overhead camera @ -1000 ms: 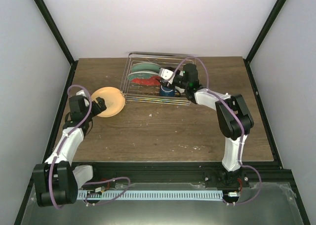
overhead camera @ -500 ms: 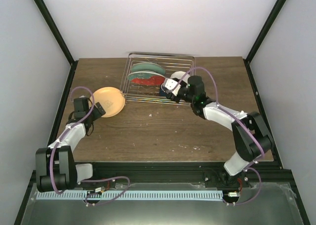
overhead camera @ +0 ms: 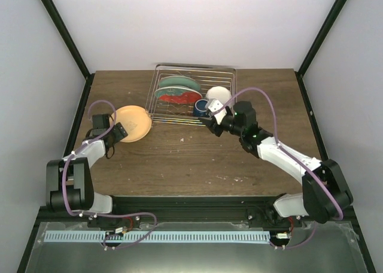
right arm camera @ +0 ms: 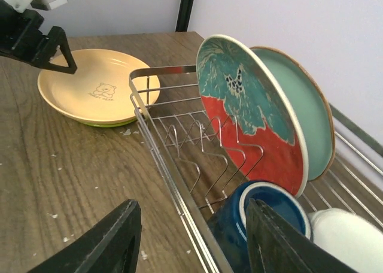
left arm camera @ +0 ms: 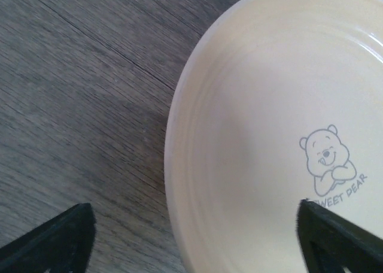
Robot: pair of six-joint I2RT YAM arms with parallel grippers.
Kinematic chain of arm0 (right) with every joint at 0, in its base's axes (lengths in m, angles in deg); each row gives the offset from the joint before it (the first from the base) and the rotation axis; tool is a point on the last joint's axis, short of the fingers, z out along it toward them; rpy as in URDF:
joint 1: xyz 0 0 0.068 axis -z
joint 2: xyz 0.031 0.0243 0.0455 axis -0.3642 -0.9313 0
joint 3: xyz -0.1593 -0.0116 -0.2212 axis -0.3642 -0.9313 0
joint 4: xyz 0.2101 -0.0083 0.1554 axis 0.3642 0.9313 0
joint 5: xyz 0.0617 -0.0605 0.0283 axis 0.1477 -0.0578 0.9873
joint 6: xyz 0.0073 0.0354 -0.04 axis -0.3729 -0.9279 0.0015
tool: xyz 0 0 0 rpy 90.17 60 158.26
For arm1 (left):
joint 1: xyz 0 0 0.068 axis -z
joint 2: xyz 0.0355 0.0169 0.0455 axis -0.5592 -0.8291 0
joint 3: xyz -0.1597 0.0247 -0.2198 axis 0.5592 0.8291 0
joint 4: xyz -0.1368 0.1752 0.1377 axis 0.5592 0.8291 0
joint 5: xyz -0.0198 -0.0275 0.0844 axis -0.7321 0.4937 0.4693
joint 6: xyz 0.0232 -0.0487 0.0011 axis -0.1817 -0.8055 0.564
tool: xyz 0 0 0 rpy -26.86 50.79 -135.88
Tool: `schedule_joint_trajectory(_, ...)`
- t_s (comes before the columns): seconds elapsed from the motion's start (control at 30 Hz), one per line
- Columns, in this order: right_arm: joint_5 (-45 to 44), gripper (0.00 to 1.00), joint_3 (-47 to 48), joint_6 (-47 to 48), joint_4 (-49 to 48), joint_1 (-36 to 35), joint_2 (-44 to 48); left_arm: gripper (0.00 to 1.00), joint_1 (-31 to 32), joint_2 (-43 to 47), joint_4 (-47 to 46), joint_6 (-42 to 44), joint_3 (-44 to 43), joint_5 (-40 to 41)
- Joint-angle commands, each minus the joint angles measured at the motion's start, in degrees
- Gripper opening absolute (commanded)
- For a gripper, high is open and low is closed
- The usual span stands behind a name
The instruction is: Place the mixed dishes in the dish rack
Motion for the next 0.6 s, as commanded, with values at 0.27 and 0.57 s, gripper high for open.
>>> schedule_joint_trajectory(0.27,-1.1,0.43,-1.7,-5.0,2.8,-0.6,4.1,0.42,-0.3,-2.2,-1.0,-1.1,-2.7,-1.5)
schedule_joint_trajectory(0.57,-1.4,0.43,-2.3,-5.3,3.5,-0.6,5.2,0.22,-0.4,-5.2,0.3,-0.5,-4.9,-2.7)
